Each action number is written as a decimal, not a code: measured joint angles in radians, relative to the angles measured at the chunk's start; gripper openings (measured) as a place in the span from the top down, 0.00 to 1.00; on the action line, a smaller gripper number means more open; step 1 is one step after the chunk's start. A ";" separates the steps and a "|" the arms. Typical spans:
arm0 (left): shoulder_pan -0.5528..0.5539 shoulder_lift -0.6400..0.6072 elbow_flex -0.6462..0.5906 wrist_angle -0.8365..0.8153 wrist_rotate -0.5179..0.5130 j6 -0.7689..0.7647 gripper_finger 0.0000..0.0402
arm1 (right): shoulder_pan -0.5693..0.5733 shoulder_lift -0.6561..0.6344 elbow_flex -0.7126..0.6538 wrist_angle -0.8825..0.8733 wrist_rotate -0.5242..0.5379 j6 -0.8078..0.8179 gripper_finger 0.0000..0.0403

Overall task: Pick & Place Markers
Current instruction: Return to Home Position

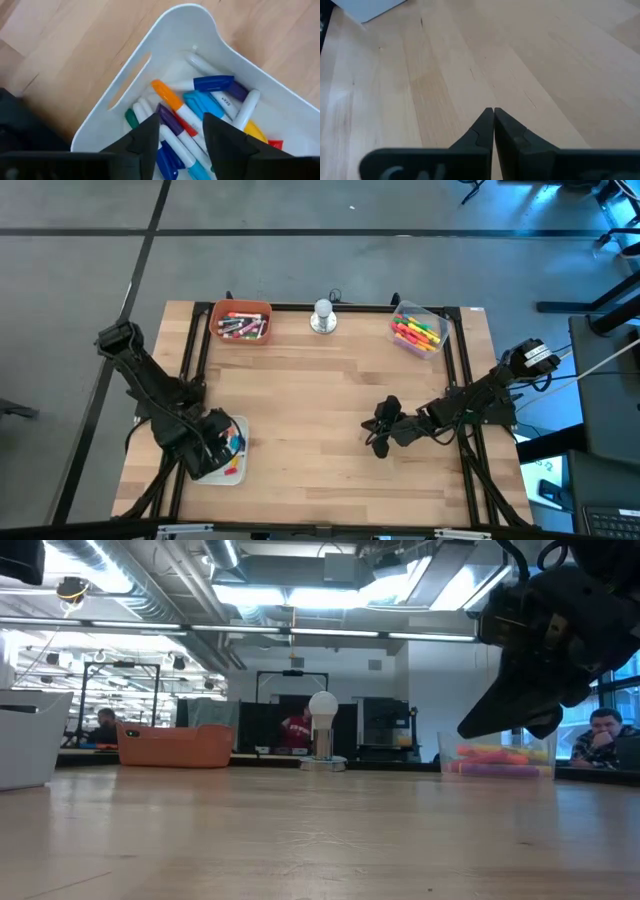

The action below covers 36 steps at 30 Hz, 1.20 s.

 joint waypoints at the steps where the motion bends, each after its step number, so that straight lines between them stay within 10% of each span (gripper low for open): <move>1: 0.000 -0.005 0.000 -0.002 0.002 0.000 0.63 | 0.000 0.000 0.000 0.002 0.000 0.000 0.96; 5: 0.000 -0.029 0.000 -0.020 -0.078 0.000 0.59 | 0.000 0.000 0.000 0.022 -0.002 -0.018 0.96; 12: 0.026 -0.037 -0.007 0.123 -0.682 0.084 0.59 | 0.000 0.000 0.000 0.173 0.000 -0.155 0.96; 26: 0.401 -0.037 -0.191 0.802 -0.567 0.907 0.68 | -0.107 -0.077 0.001 0.305 -0.227 -0.594 0.96; 36: 0.587 -0.235 -0.220 0.873 -0.633 1.252 0.72 | -0.271 -0.397 0.001 0.176 -0.458 -0.806 0.98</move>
